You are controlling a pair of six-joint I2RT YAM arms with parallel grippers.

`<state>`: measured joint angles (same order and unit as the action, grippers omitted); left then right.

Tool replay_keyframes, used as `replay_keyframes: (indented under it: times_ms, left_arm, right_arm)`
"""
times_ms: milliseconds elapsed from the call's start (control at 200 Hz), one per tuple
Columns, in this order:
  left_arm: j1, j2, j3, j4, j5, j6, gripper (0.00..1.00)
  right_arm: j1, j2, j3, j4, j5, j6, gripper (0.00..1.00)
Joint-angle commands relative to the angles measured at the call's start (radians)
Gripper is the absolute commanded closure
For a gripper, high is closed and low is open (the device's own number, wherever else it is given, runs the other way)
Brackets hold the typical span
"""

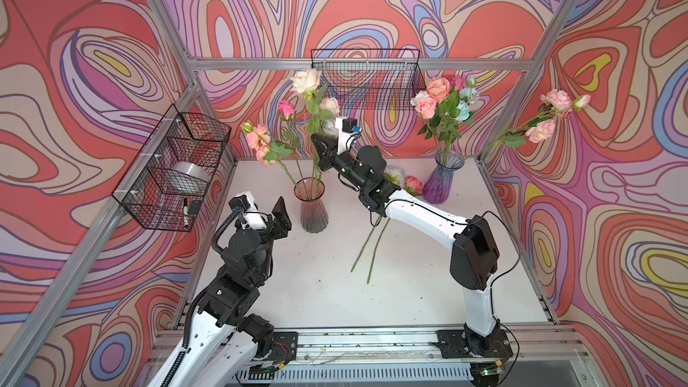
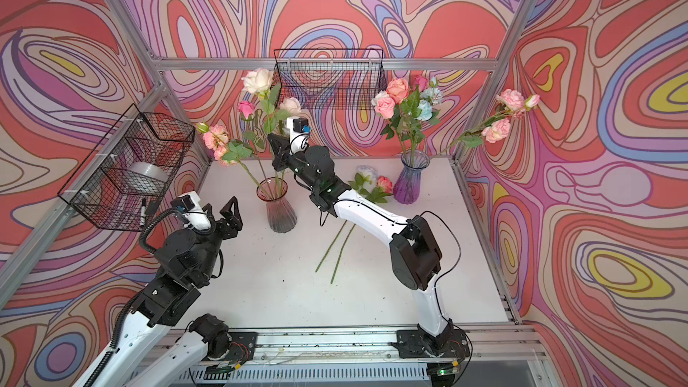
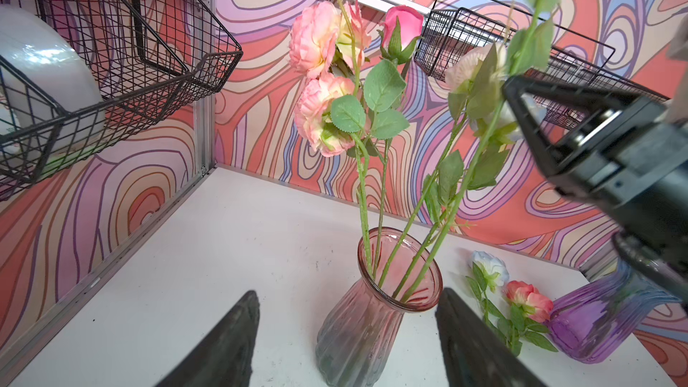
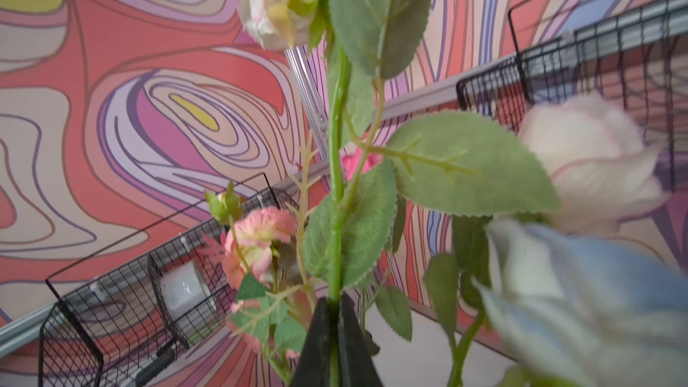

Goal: Arrange the flowers into the vase
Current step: 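Lower the pale pink-white rose stem into the pink vase with the right gripper, then open the right gripper to release the rose in the vase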

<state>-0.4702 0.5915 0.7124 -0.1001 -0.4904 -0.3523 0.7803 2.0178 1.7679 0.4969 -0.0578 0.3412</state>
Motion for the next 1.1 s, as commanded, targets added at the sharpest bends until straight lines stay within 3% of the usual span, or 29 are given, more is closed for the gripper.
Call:
replay_keyframes:
  times_ms: [0, 155, 335, 581, 816, 1031, 1092]
  left_arm:
    - [0.006, 0.001, 0.005, 0.022, 0.007, -0.014, 0.25]
    - [0.009, 0.010, 0.008, 0.019, 0.018, -0.020, 0.25]
    - [0.014, 0.019, 0.010, 0.017, 0.027, -0.025, 0.25]
    - [0.020, 0.030, 0.009, 0.016, 0.035, -0.030, 0.25]
    - [0.023, 0.027, 0.009, 0.016, 0.042, -0.039, 0.25]
    - [0.022, 0.036, 0.014, 0.020, 0.145, -0.060, 0.26]
    - [0.023, 0.051, 0.022, 0.020, 0.200, -0.062, 0.34]
  right_arm:
    - [0.036, -0.032, -0.069, -0.016, 0.031, -0.033, 1.00]
    - [0.046, -0.049, -0.157, -0.025, 0.041, -0.016, 0.93]
    - [0.051, -0.069, -0.196, -0.060, 0.064, -0.016, 0.71]
    - [0.063, -0.122, -0.176, -0.148, 0.051, -0.012, 0.66]
    - [0.085, -0.240, -0.299, -0.164, 0.089, 0.009, 0.66]
    - [0.082, -0.452, -0.489, -0.285, 0.292, 0.050, 0.66]
    - [0.081, -0.509, -0.549, -0.335, 0.376, 0.050, 0.66]
